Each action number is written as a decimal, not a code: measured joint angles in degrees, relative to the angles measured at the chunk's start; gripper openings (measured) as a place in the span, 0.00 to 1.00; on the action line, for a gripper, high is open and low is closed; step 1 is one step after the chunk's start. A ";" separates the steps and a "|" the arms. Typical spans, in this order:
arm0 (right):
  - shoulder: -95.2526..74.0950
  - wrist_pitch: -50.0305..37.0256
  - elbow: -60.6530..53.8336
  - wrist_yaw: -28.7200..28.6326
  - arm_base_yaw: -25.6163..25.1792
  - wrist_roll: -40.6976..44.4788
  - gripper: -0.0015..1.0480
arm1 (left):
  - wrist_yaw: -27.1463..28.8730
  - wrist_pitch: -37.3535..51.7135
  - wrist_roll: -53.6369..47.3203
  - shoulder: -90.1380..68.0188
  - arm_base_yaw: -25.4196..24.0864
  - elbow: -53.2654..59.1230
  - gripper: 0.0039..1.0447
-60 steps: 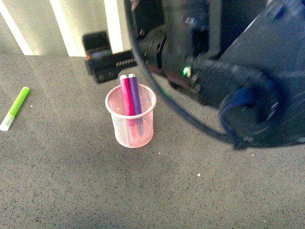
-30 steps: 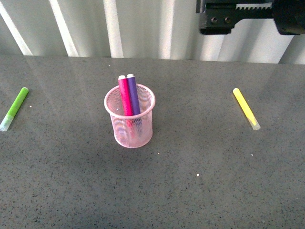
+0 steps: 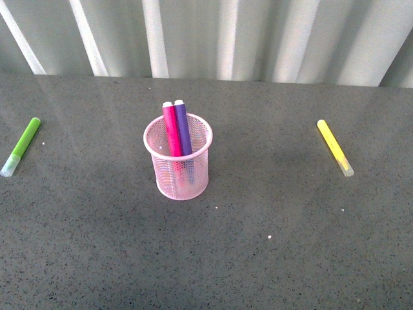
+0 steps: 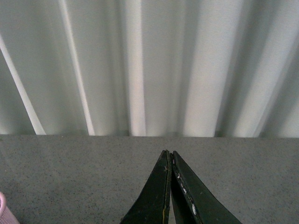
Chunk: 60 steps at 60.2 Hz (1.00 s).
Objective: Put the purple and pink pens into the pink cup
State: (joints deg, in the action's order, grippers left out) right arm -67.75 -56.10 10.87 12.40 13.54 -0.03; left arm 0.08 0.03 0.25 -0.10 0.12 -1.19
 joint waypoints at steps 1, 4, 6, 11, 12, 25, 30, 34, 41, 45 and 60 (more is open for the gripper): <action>0.92 0.37 -0.55 -0.33 -0.48 0.02 0.03 | 0.00 0.00 0.00 0.00 0.00 0.00 0.94; 3.15 1.44 -1.81 -1.03 -1.64 0.04 0.03 | -0.07 0.00 -0.02 0.00 0.00 0.00 0.94; 3.58 1.01 -2.73 -1.55 -2.29 0.04 0.03 | -0.09 0.00 0.00 0.00 0.00 0.00 0.94; 5.09 -0.57 -5.66 -2.99 -4.02 0.04 0.03 | -0.09 0.00 -0.02 0.00 0.00 0.00 0.94; 5.40 -0.35 -5.92 -3.21 -4.17 0.04 0.03 | -0.09 0.00 -0.02 0.02 0.00 0.00 0.94; 15.87 7.32 -8.59 -6.25 -7.08 0.04 0.03 | -0.04 0.00 0.00 0.00 0.00 0.00 0.94; 20.04 10.88 -9.38 -7.10 -8.13 0.04 0.03 | -0.07 0.00 -0.02 0.00 0.00 0.00 0.94; 24.83 14.99 -9.68 -12.11 -12.15 0.04 0.03 | -0.07 0.00 -0.02 0.00 0.00 0.00 0.94; 32.04 21.29 -9.88 -12.26 -13.40 0.02 0.03 | -0.09 0.00 -0.02 0.00 0.00 0.00 0.94; 34.27 23.26 -9.88 -12.28 -13.40 0.02 0.03 | -0.07 0.00 0.00 0.00 0.00 0.00 0.94; 44.35 32.68 -9.92 -12.28 -13.40 0.02 0.03 | -0.07 0.00 0.00 0.00 0.00 0.00 0.94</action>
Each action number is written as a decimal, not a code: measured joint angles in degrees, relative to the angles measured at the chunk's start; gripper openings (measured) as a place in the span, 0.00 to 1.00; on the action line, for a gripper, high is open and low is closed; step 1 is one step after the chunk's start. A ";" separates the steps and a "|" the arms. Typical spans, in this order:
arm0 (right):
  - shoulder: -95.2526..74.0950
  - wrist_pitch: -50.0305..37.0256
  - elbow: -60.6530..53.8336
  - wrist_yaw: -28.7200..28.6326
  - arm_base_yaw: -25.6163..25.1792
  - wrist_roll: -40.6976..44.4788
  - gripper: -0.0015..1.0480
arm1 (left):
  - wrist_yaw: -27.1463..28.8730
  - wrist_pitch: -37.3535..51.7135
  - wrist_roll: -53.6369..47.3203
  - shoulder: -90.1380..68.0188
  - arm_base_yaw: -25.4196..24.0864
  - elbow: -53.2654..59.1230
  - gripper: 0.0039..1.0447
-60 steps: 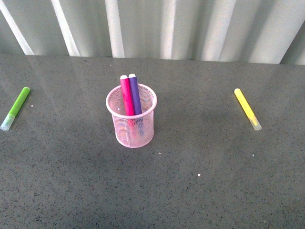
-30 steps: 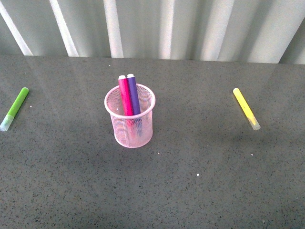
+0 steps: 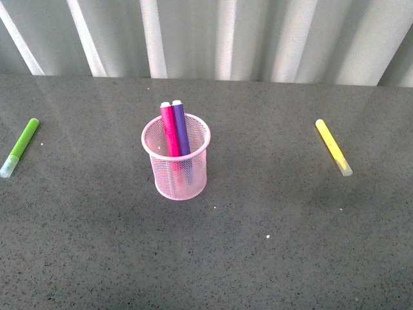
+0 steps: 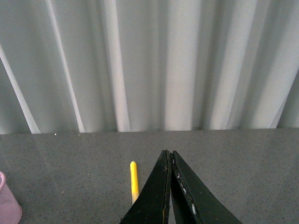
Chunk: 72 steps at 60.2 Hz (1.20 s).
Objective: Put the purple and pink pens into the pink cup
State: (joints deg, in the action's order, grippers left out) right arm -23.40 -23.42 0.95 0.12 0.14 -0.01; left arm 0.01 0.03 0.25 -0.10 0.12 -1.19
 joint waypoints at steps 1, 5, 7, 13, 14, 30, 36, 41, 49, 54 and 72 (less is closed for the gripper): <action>0.57 0.52 0.00 -0.02 0.00 0.00 0.03 | 0.00 0.00 0.00 0.00 0.00 0.00 0.94; 2.14 2.08 0.00 -0.02 0.00 0.00 0.03 | 0.00 0.00 -0.02 0.00 0.00 0.00 0.94; 3.13 3.06 0.00 -0.02 0.00 0.00 0.03 | 0.02 0.00 0.00 0.00 0.00 0.00 0.94; 6.10 5.97 0.00 0.00 0.00 0.00 0.03 | 0.00 0.00 -0.02 0.00 0.00 0.00 0.94; 6.54 6.38 0.00 0.00 0.00 0.00 0.03 | 0.00 0.00 0.00 0.00 0.00 0.00 0.94; 11.15 10.97 0.00 0.00 0.00 0.00 0.03 | 0.00 0.00 0.00 0.00 0.00 0.02 0.94; 13.05 12.85 0.00 0.00 0.00 0.00 0.03 | 0.00 0.00 -0.02 0.00 0.00 0.00 0.94; 16.68 17.57 0.07 0.00 0.00 0.00 0.03 | 0.00 0.00 0.00 0.00 0.00 0.00 0.94; 23.08 23.06 0.02 -0.02 0.00 -0.02 0.03 | 0.02 0.00 -0.02 0.00 0.00 0.00 0.94; 23.15 23.32 0.02 0.00 0.00 -0.02 0.03 | 0.00 0.00 0.00 0.07 0.00 0.02 0.94; 23.15 23.32 0.02 -0.02 0.00 0.00 0.09 | 0.00 0.00 0.00 0.02 0.00 0.00 0.94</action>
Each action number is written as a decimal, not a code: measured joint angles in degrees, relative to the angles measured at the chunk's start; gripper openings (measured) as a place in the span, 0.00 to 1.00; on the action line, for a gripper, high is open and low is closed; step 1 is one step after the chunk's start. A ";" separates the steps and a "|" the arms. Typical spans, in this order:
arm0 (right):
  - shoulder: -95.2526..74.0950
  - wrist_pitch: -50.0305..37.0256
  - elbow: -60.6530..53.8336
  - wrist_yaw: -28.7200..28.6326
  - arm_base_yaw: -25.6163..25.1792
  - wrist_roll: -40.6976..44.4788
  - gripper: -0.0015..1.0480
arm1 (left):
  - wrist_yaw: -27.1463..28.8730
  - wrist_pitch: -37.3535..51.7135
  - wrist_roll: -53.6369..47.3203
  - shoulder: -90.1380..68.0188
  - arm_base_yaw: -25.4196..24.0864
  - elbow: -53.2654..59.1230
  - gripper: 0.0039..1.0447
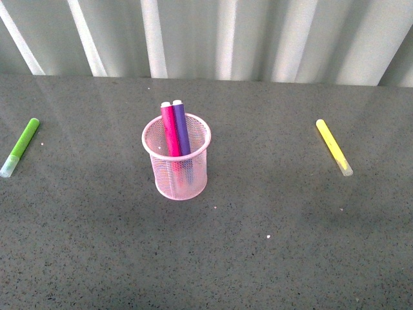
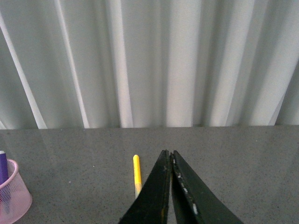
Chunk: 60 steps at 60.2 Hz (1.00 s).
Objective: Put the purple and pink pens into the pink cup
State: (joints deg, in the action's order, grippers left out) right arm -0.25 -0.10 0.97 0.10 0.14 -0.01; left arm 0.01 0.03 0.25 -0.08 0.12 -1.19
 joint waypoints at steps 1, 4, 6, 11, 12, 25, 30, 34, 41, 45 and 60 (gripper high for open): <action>0.00 0.00 0.00 0.00 0.00 -0.02 0.11 | 0.00 0.00 0.00 0.00 0.00 0.00 0.94; 0.00 0.00 0.00 0.02 0.00 -0.02 0.19 | 0.02 0.00 -0.02 0.00 0.00 0.00 0.94; 0.00 0.00 0.00 0.00 0.00 -0.02 0.24 | 0.02 0.00 0.00 0.00 0.00 0.00 0.94; 0.00 0.00 0.00 0.02 0.00 -0.02 0.40 | 0.00 0.00 0.00 0.00 0.00 0.02 0.94; 0.00 0.00 0.00 0.02 0.00 -0.02 0.41 | 0.00 0.00 0.00 0.00 0.00 0.00 0.94; 0.00 0.00 0.00 0.00 0.00 -0.02 0.78 | 0.02 0.00 0.00 0.00 0.00 0.00 0.94; 0.00 0.00 0.00 0.02 0.00 -0.02 0.92 | 0.00 0.00 0.00 0.00 0.00 0.00 0.94; 0.00 0.00 0.00 0.02 0.00 -0.07 0.94 | 0.00 0.00 0.00 0.00 0.00 0.00 0.94; 0.00 0.00 0.00 0.00 0.00 -0.07 0.93 | 0.00 0.00 0.00 0.00 0.00 0.00 0.94; 0.00 0.00 0.00 0.02 0.00 -0.07 0.93 | 0.00 0.00 0.00 0.00 0.00 0.00 0.94; 0.00 0.00 0.00 0.02 0.00 -0.07 0.93 | 0.00 0.00 -0.02 0.00 0.00 0.00 0.94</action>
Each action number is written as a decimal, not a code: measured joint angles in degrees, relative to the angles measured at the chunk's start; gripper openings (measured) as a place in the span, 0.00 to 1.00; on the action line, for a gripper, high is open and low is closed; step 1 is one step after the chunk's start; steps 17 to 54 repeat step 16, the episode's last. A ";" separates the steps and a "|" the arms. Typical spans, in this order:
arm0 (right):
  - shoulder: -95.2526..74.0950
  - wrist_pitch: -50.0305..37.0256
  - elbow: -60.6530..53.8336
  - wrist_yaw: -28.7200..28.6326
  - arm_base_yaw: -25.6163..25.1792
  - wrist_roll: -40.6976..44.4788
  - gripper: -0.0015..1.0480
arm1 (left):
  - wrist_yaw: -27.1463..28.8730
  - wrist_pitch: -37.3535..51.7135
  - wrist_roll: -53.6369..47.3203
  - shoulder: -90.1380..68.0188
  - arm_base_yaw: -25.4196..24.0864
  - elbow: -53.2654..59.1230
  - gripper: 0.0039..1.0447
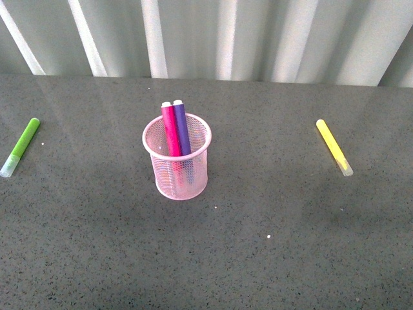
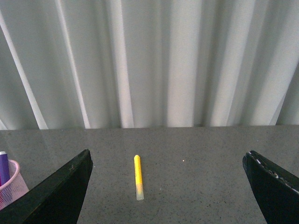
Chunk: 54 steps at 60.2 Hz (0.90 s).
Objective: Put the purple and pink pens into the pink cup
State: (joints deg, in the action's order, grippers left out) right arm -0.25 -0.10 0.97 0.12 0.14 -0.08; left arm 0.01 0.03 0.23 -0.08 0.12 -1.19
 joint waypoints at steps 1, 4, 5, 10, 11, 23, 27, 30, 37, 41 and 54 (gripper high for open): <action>0.00 0.00 0.00 -0.02 0.00 0.00 0.93 | 0.02 0.00 0.02 0.00 0.00 0.00 0.94; 0.00 0.00 0.00 -0.02 0.00 0.02 0.93 | 0.00 0.00 0.00 0.00 0.00 0.00 0.94; 0.00 0.00 0.00 -0.02 0.00 0.02 0.93 | 0.00 0.00 0.00 0.00 0.00 0.00 0.94; 0.00 0.00 0.00 0.00 0.00 0.02 0.93 | 0.00 0.00 0.02 0.00 0.00 0.00 0.94; 0.00 0.00 0.00 0.00 0.00 0.00 0.93 | 0.00 0.00 0.00 0.00 0.00 0.00 0.94; 0.00 0.00 0.00 0.00 0.00 0.00 0.93 | 0.00 0.00 0.02 0.00 0.00 0.00 0.94; 0.00 0.00 0.00 0.00 0.00 0.00 0.93 | 0.00 0.00 0.02 0.00 0.00 0.00 0.94; 0.00 0.00 0.00 0.00 0.00 0.00 0.93 | 0.00 0.00 0.02 0.00 0.00 0.00 0.94; 0.00 0.00 0.00 0.00 0.00 0.00 0.93 | 0.00 0.00 0.02 0.00 0.00 0.00 0.94; 0.00 0.00 0.00 0.00 0.00 0.00 0.93 | 0.00 0.00 0.02 0.00 0.00 0.00 0.94; 0.00 0.00 0.00 0.00 0.00 0.00 0.93 | 0.00 0.00 0.02 0.00 0.00 0.00 0.94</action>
